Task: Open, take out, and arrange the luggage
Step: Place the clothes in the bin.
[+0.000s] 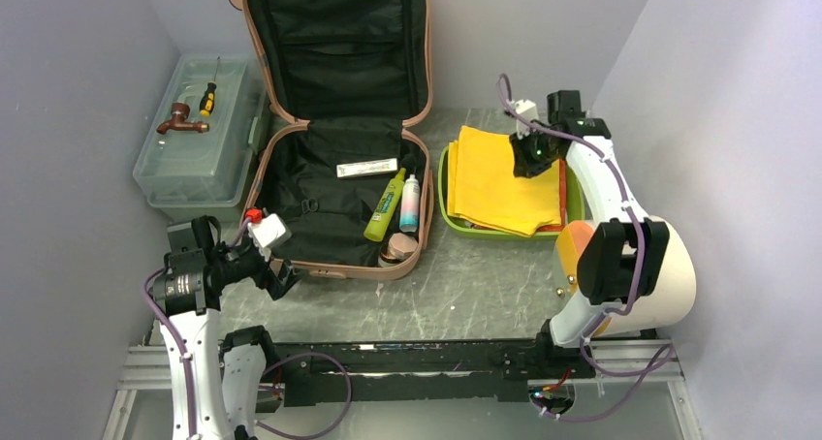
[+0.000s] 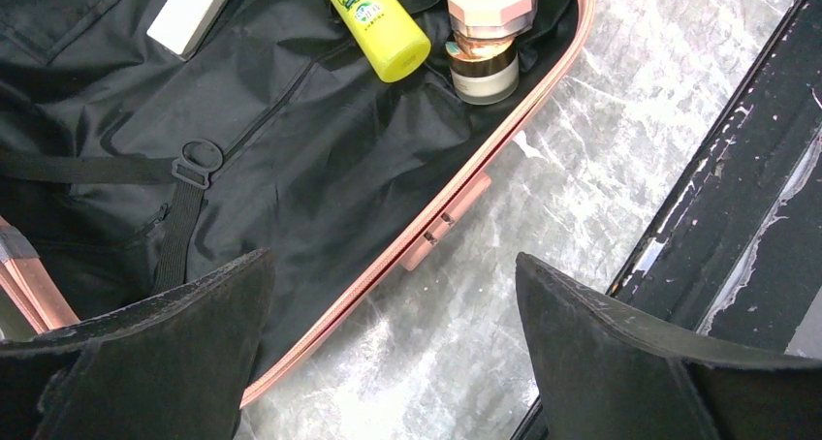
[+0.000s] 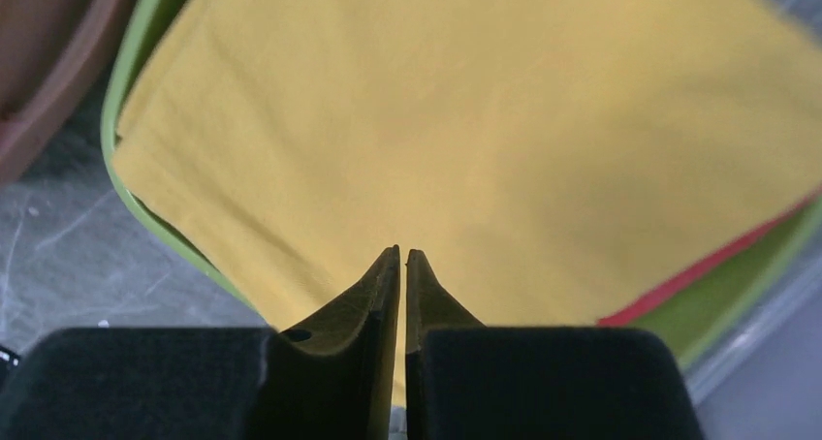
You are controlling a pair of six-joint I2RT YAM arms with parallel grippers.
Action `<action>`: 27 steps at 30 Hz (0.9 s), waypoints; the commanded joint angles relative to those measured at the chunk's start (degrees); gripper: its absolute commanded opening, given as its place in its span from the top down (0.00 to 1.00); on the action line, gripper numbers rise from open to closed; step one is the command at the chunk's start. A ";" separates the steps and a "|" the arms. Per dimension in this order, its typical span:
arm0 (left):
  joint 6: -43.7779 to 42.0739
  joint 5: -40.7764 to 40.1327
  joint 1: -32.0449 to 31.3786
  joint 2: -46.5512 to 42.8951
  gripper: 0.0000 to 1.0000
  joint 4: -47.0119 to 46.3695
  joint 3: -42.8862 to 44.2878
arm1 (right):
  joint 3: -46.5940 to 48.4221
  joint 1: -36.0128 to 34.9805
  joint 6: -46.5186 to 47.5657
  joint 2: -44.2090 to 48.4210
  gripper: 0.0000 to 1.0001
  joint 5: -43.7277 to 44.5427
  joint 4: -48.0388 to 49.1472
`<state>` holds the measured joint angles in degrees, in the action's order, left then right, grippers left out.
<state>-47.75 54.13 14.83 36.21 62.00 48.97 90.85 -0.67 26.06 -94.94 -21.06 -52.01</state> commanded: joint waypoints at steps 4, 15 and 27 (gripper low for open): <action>-0.76 1.92 0.54 0.55 0.00 -0.19 0.03 | -5.14 -0.56 1.96 -4.72 0.93 1.59 0.81; -0.69 1.82 0.54 1.63 0.00 -0.53 -0.06 | 0.35 -0.65 -0.26 0.35 0.94 -6.31 1.26; -1.06 -0.36 0.55 -0.54 0.01 1.33 2.15 | -0.77 -2.04 -1.63 6.03 0.29 -9.46 3.78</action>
<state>-47.68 53.93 15.09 36.95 61.91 48.99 88.20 -1.80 23.53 -89.14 -29.58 -47.72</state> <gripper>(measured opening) 0.995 0.628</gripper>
